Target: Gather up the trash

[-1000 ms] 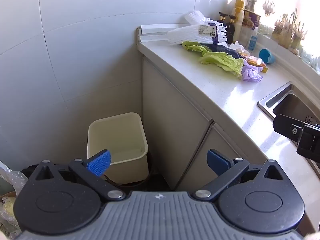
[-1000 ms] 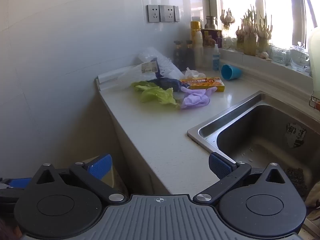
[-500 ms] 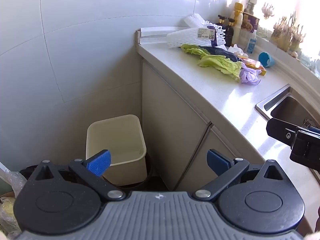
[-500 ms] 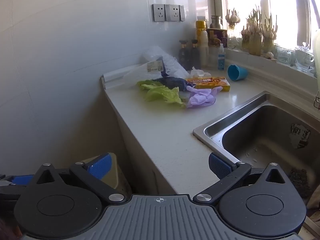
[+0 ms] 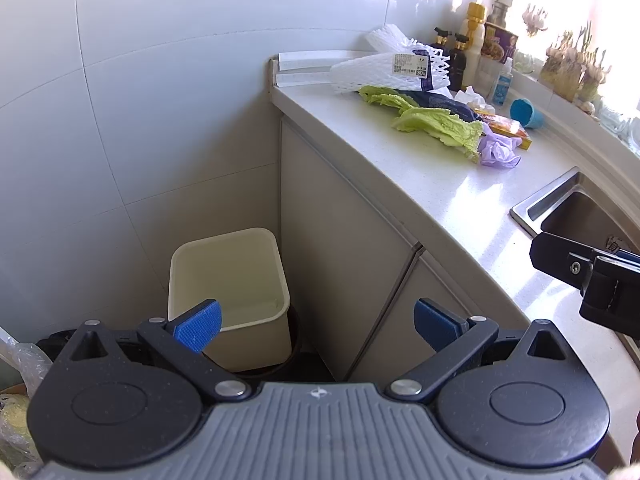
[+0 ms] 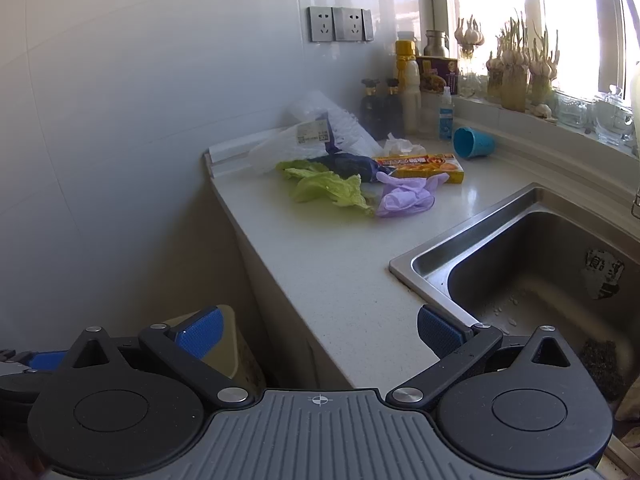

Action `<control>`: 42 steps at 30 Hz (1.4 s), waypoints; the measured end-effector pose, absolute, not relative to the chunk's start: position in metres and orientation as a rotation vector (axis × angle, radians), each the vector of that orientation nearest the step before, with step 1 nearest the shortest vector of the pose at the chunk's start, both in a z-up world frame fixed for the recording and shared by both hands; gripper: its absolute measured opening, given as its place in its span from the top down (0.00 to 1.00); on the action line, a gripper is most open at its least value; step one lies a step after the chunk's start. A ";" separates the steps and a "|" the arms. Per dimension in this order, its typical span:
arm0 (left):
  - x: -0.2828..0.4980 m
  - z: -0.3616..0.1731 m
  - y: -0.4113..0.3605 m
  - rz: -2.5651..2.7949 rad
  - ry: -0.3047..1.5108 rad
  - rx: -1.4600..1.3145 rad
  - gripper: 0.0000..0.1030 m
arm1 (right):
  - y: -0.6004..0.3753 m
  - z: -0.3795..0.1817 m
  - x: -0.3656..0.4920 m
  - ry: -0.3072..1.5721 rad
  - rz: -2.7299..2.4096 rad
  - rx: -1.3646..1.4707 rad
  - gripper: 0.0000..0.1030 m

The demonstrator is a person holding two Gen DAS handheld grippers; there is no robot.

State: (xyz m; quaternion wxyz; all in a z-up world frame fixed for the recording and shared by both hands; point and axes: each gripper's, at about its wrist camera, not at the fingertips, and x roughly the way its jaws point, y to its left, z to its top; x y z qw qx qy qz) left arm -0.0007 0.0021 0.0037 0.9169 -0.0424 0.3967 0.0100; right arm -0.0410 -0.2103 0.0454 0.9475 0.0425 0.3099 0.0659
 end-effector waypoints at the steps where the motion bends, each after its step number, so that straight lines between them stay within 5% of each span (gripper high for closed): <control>1: -0.001 0.003 0.002 0.021 0.815 -0.087 0.00 | -0.211 0.046 -0.041 0.633 0.137 0.087 0.00; 42: 0.000 0.007 0.002 0.020 0.802 -0.099 0.00 | -0.209 0.049 -0.039 0.628 0.166 0.068 0.00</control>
